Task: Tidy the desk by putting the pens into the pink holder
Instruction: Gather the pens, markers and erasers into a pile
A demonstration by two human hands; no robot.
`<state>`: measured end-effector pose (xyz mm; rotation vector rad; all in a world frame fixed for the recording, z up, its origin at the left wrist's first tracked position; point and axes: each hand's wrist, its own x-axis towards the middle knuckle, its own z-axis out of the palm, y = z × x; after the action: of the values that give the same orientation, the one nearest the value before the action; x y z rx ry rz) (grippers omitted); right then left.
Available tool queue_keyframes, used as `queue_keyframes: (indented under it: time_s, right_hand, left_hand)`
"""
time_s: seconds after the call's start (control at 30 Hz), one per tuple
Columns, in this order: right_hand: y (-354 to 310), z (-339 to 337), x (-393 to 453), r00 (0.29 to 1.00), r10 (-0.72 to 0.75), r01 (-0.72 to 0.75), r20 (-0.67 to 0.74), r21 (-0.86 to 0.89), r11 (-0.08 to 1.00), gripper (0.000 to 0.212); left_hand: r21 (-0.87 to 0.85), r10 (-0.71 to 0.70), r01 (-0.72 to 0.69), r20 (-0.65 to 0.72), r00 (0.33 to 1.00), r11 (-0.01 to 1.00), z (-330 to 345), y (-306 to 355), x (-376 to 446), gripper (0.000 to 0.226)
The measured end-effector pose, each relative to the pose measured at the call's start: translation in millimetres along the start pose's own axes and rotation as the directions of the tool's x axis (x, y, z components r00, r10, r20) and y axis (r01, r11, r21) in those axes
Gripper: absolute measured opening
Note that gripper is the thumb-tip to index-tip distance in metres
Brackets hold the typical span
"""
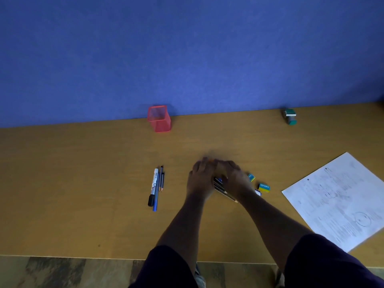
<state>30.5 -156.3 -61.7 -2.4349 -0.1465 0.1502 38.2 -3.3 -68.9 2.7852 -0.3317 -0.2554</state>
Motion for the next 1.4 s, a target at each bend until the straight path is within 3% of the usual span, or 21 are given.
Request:
queue_keyframes:
  time_s: [0.1, 0.23, 0.37, 0.53, 0.63, 0.77, 0.9, 1.03, 1.23, 1.33, 1.4]
  right_hand:
    - [18.0, -11.1, -11.3, 0.992, -0.114, 0.121, 0.052, -0.179, 0.976, 0.026]
    - [29.9, -17.7, -25.8, 0.975, -0.142, 0.192, 0.169, -0.326, 0.926, 0.033]
    - [27.7, -10.5, -31.4, 0.961, -0.157, 0.231, 0.225, -0.356, 0.905, 0.036]
    - [12.8, 6.9, -27.2, 0.966, -0.088, 0.182, 0.243, -0.399, 0.898, 0.036]
    - [-0.9, 17.0, -24.1, 0.974, -0.03, 0.116, 0.225, -0.378, 0.919, 0.028]
    - [-15.9, 29.2, -15.7, 0.973, 0.073, -0.001, 0.218, -0.311, 0.95, 0.028]
    - [-33.4, 37.8, -8.0, 0.967, 0.116, -0.052, 0.229, -0.266, 0.962, 0.025]
    - [-38.9, 41.5, -6.1, 0.953, 0.114, -0.092, 0.281, -0.091, 0.992, 0.013]
    - [-37.0, 33.9, -10.9, 0.912, -0.084, 0.115, 0.402, -0.054, 0.992, 0.031]
    - [-27.7, 29.6, -11.5, 0.923, -0.081, 0.098, 0.376, -0.027, 0.995, 0.038]
    - [-24.6, 24.8, -13.1, 0.94, -0.109, 0.139, 0.324, -0.072, 0.988, 0.031]
  left_hand:
    - [0.054, -0.01, 0.009, 0.017, 1.0, 0.999, 3.5, 1.3, -1.8, 0.054]
    - [0.109, -0.085, 0.084, 0.009, 0.996, 0.99, 1.6, -15.5, -7.2, 0.058]
    - [0.161, -0.169, 0.171, -0.028, 0.985, 0.972, -7.8, -46.0, -15.8, 0.061]
    - [0.185, -0.266, 0.287, -0.133, 0.955, 0.94, -26.0, -80.6, -25.0, 0.049]
    - [0.192, -0.261, 0.296, -0.185, 0.947, 0.936, -33.3, -85.8, -35.2, 0.044]
    - [0.103, -0.178, 0.201, -0.198, 0.964, 0.974, -20.6, -70.2, -51.5, 0.026]
    - [-0.002, -0.153, 0.154, -0.091, 0.984, 0.988, -4.4, -40.4, -70.4, 0.035]
    - [-0.046, -0.151, 0.148, -0.082, 0.985, 0.988, 6.9, -24.2, -77.9, 0.046]
    - [0.029, -0.169, 0.17, -0.011, 0.985, 0.985, 2.5, -33.6, -68.1, 0.056]
    - [0.089, -0.16, 0.159, 0.003, 0.987, 0.983, -0.2, -44.4, -66.5, 0.053]
    - [0.119, -0.186, 0.187, -0.019, 0.982, 0.975, -2.5, -53.7, -65.2, 0.051]
